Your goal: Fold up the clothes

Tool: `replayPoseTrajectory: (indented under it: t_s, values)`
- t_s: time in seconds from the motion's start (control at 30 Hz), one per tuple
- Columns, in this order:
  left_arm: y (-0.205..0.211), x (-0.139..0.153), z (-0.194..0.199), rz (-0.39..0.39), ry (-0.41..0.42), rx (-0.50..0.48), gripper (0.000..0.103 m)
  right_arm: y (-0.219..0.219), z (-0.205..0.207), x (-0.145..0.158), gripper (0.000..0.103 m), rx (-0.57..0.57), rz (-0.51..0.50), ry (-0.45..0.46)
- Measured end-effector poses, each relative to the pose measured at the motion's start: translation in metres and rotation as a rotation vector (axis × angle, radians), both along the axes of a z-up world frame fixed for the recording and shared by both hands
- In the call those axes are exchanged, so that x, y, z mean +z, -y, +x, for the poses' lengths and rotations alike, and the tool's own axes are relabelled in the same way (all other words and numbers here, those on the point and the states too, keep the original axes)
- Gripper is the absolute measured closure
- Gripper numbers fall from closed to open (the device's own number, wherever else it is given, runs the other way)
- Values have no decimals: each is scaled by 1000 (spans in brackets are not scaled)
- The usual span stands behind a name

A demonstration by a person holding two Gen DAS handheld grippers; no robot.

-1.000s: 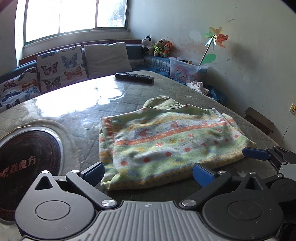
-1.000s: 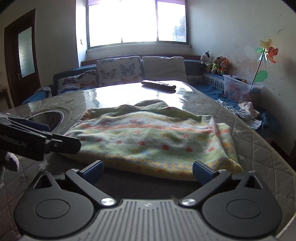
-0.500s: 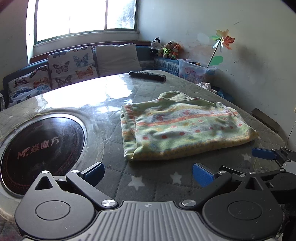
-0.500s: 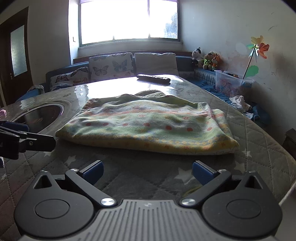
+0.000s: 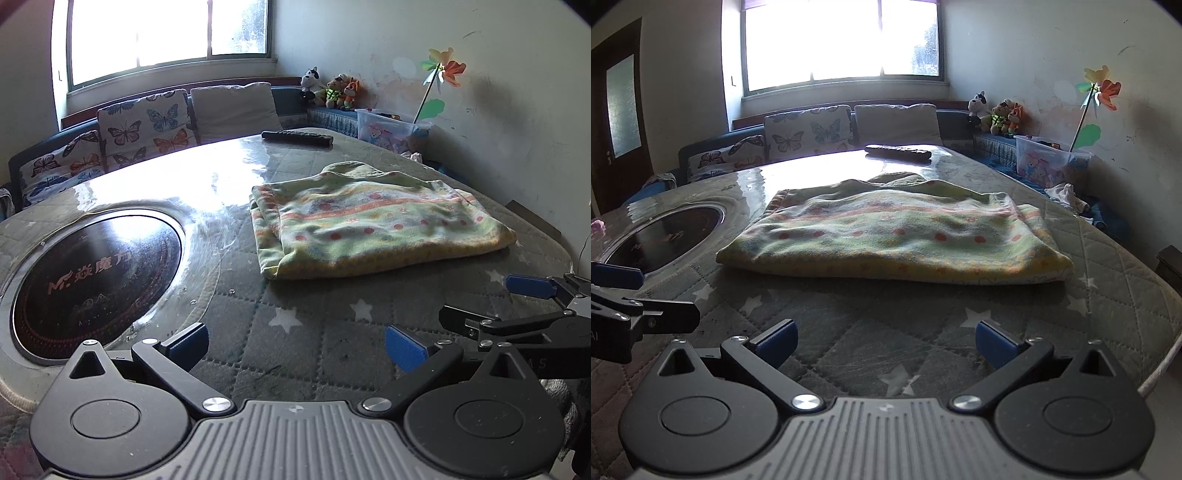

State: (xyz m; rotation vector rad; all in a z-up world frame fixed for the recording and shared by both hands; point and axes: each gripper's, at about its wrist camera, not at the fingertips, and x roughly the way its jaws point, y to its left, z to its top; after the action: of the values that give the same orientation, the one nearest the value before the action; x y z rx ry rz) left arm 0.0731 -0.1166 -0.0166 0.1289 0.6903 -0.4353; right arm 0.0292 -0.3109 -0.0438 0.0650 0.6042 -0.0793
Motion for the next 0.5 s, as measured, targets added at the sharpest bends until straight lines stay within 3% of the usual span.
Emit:
replayPoseTrajectory:
  t_s: [0.5]
  values:
    - [-5, -2, -12, -3, -6, 3, 0, -11, -9, 3, 0, 7, -6, 3]
